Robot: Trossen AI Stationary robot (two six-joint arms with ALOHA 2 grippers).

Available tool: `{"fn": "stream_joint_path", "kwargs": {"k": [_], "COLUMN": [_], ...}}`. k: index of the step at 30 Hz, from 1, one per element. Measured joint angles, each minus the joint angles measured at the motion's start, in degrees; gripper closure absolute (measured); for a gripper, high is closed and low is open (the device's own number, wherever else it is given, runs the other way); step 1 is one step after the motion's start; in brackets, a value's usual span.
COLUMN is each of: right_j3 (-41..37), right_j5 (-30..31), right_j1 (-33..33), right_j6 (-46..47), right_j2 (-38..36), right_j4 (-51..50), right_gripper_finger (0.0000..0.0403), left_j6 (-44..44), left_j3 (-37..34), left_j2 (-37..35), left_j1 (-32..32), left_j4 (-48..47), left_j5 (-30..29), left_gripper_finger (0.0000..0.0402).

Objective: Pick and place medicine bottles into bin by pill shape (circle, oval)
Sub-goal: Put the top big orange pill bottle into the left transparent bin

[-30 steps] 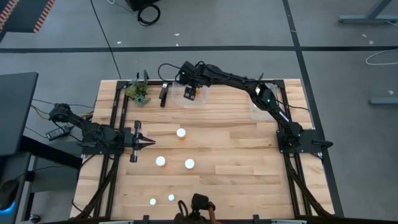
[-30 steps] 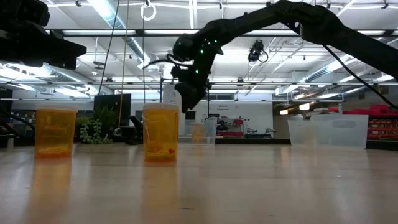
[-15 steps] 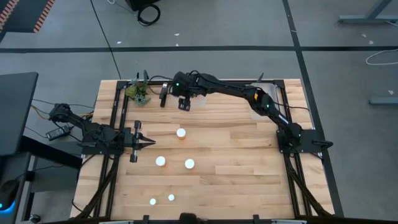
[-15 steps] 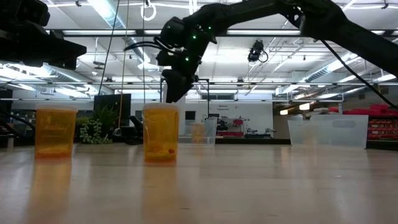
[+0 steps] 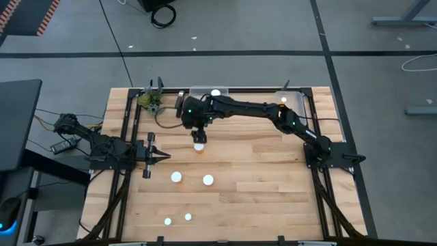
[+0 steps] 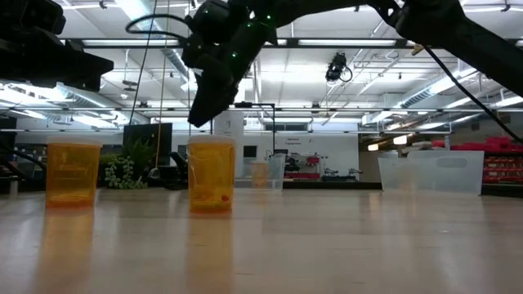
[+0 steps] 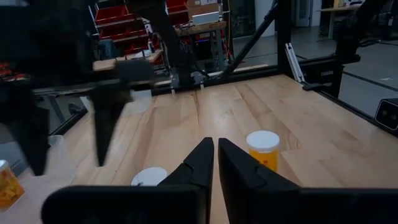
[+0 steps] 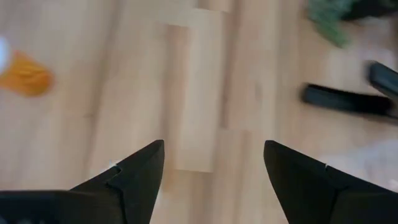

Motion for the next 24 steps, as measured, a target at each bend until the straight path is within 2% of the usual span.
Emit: {"fn": "stream_joint_path", "kwargs": {"k": [4, 10, 24], "right_j3": [-0.53, -6.65, -9.7], "right_j5": [-2.17, -2.29, -1.28], "right_j1": [2.13, 4.76, 5.5], "right_j6": [-2.49, -6.67, -6.19], "right_j2": [0.02, 0.22, 0.2], "right_j4": [0.41, 2.44, 2.84], "right_gripper_finger": [0.012, 0.012, 0.012], "left_j6": [0.02, 0.0, 0.0], "left_j3": [0.0, 0.0, 0.0], "left_j2": [0.0, 0.0, 0.0], "left_j1": [0.0, 0.02, 0.01], "left_j4": [0.0, 0.0, 0.0], "left_j5": [0.0, 0.0, 0.01], "left_gripper_finger": [0.0366, 0.0375, 0.0369]}}
